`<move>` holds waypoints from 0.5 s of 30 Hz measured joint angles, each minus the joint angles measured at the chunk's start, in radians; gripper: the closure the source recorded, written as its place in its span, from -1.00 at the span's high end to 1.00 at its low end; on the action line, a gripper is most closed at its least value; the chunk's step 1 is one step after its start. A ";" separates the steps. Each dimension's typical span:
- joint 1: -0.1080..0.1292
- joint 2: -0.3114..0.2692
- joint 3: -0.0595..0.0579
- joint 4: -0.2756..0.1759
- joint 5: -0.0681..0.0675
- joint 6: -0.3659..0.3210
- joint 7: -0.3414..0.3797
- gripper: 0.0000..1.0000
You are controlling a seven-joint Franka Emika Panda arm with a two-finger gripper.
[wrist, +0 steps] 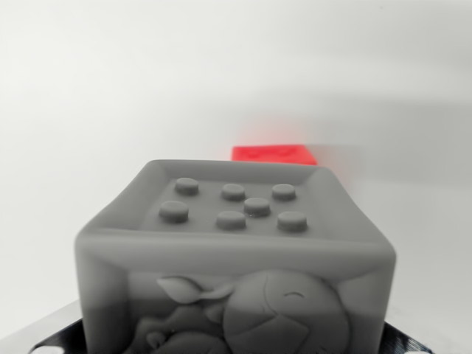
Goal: Destack cube
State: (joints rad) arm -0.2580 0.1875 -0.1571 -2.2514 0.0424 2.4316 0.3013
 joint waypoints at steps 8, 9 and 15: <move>0.018 0.023 0.008 0.012 0.003 0.011 0.036 -1.00; 0.019 0.024 0.008 0.012 0.003 0.012 0.039 -1.00; 0.032 0.042 0.014 0.023 0.005 0.019 0.066 -1.00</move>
State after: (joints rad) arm -0.2260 0.2291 -0.1433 -2.2287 0.0476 2.4507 0.3673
